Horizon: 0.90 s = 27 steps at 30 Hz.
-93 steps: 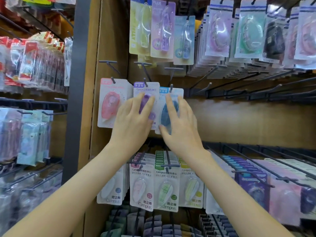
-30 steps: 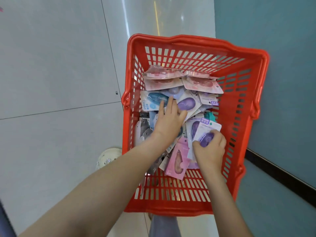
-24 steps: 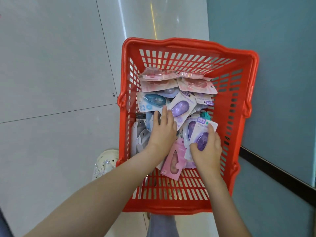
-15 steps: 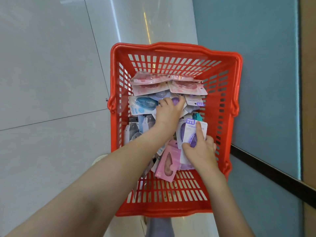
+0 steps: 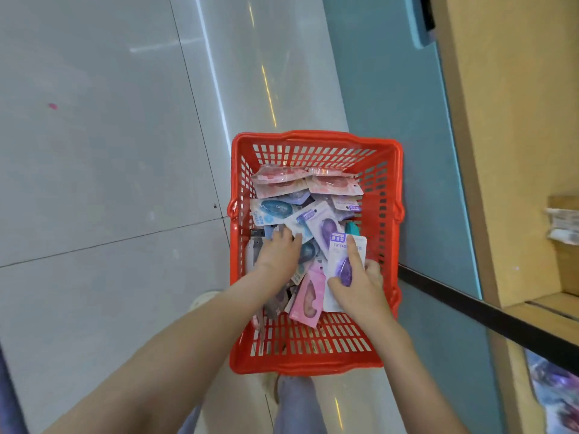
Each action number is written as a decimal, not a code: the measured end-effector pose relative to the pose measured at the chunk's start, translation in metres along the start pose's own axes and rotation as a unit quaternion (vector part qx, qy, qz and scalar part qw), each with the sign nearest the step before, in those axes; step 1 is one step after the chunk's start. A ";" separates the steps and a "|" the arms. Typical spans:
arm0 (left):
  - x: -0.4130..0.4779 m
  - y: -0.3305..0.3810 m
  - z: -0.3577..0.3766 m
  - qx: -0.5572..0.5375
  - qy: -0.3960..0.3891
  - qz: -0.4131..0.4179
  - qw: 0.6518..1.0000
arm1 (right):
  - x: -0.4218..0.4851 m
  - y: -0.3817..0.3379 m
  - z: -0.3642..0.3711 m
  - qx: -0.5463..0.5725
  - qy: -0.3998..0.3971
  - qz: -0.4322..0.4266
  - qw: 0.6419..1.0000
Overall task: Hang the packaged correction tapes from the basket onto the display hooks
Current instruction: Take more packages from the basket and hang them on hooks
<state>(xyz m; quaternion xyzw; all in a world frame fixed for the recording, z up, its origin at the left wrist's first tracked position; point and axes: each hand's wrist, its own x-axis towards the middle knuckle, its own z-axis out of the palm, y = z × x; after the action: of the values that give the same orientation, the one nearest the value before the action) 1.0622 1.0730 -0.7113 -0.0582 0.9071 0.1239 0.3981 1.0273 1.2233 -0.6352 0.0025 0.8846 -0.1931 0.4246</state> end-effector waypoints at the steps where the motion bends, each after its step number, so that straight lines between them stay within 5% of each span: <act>1: 0.007 0.003 0.008 -0.012 0.007 -0.001 1.000 | 0.008 0.008 0.011 -0.008 0.001 0.007 1.000; 7: 0.059 0.043 0.034 -0.120 0.111 -0.058 0.985 | 0.050 0.057 0.058 -0.018 0.075 0.008 0.997; 11: 0.087 0.045 0.036 -0.234 0.234 -0.078 0.940 | 0.073 0.067 0.062 0.014 0.143 -0.061 0.988; 18: 0.080 0.013 0.042 -0.376 0.194 -0.076 0.903 | 0.145 0.049 0.078 0.022 0.068 -0.092 0.993; 27: 0.050 0.006 0.019 -0.617 0.159 -0.104 0.763 | 0.110 0.024 0.070 -0.054 0.143 -0.044 0.987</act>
<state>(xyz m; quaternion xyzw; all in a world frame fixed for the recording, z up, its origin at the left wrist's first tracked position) 1.0407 1.0831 -0.7589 -0.4039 0.6733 0.6040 0.1366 1.0131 1.2044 -0.7656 -0.0319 0.9445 -0.1612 0.2845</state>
